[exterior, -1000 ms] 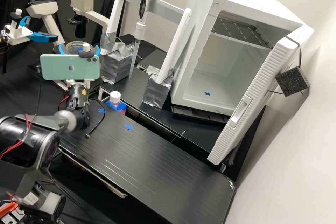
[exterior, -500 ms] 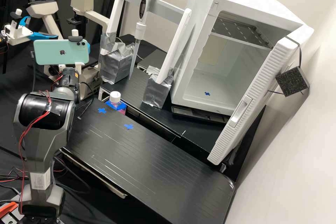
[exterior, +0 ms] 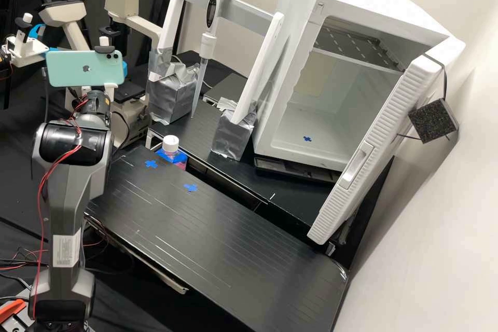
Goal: Move the petri dish to the microscope
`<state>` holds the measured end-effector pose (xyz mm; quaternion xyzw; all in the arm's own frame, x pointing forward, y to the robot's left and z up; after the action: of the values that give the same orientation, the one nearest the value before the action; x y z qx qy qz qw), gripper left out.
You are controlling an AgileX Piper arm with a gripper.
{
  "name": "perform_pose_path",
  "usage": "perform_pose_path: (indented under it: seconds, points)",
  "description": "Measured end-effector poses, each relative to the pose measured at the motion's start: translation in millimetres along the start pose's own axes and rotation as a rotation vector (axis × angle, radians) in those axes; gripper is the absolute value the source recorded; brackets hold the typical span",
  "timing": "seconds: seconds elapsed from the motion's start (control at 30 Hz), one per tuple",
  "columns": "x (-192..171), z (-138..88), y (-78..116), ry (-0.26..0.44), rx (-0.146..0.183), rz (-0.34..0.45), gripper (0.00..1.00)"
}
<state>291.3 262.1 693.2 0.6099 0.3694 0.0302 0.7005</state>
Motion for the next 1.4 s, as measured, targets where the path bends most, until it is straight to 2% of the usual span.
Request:
perform_pose_path:
  seconds: [0.3,0.7,0.9,1.03,1.1,1.4]
  points:
    - [32.8,5.3,4.4,-0.031,0.000,-0.011,0.00]
    - [75.2,28.8,-8.2,-0.109,-0.002,-0.075,0.00]
    - [89.6,38.0,-5.9,-0.120,0.038,-0.063,0.00]
    - [95.5,33.8,-1.2,-0.096,0.030,-0.051,0.00]
    - [98.3,33.3,-0.1,-0.092,0.047,-0.045,0.00]
    - [107.4,44.6,-11.9,-0.123,0.047,-0.079,0.00]
